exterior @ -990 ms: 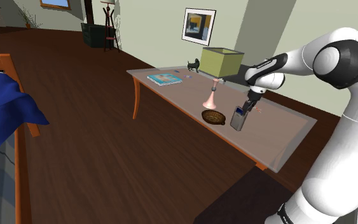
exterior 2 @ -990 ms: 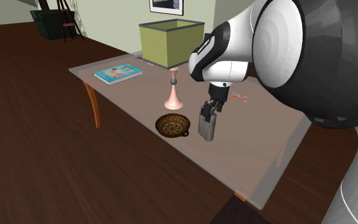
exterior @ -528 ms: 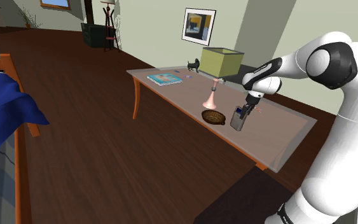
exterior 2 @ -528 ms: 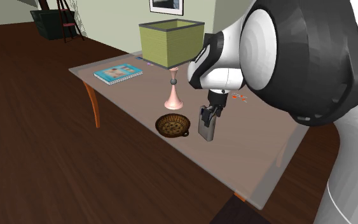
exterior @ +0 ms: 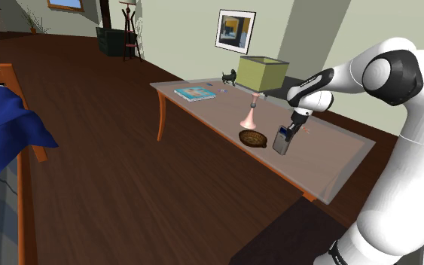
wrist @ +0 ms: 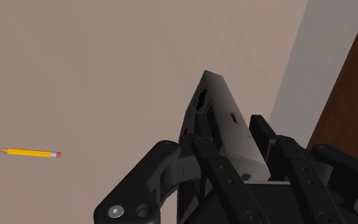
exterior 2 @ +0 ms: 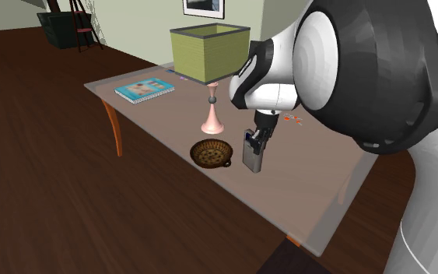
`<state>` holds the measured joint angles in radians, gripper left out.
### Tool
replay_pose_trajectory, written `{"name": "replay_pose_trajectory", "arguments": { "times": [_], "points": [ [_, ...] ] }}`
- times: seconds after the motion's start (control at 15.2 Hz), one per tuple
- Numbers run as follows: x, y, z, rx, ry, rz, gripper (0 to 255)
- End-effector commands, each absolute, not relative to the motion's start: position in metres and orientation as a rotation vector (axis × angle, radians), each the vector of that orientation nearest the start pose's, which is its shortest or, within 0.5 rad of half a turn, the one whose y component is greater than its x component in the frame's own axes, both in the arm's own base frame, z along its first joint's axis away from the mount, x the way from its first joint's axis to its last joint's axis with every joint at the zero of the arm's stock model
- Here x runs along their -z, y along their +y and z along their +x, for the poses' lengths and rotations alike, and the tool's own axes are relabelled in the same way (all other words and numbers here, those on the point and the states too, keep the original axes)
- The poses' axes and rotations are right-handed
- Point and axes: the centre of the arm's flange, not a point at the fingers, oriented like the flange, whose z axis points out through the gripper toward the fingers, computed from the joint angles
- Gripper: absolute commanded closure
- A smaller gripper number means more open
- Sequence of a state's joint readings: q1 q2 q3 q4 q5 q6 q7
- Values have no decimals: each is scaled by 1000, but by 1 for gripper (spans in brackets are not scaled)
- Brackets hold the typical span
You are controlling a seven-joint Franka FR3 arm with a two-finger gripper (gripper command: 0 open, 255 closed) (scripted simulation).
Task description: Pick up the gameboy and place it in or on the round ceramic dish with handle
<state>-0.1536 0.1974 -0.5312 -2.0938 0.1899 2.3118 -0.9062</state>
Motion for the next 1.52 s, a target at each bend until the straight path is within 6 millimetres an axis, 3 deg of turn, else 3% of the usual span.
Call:
{"name": "replay_pose_trajectory", "arguments": {
  "times": [0.0, 0.4, 1.45],
  "points": [
    [-345, -357, 453, 107, -170, -3142, 255],
    [-345, -357, 453, 107, -170, -3142, 255],
    [-430, -357, 453, 107, -170, -3142, 255]
  ]
}}
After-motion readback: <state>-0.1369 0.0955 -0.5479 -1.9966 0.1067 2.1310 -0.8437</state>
